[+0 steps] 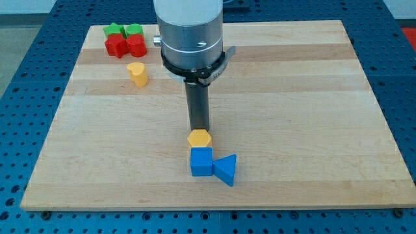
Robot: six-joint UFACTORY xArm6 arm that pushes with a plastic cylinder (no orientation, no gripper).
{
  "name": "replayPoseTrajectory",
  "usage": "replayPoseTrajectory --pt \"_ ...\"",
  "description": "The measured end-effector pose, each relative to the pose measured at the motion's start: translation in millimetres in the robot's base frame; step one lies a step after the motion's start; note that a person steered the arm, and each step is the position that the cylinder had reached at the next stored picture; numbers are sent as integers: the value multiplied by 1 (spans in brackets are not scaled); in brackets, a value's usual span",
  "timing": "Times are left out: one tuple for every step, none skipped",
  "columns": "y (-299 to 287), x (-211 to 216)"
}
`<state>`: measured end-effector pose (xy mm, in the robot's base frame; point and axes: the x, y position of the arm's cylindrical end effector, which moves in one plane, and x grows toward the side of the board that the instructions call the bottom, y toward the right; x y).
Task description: Push the heart above the triangle
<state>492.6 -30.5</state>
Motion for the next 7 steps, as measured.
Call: replayPoseTrajectory --pt "0 11" --pt "0 13" --pt "-24 3" --pt "-72 -21" --pt "-123 -50" --pt "-169 -75" --pt "-201 -95"
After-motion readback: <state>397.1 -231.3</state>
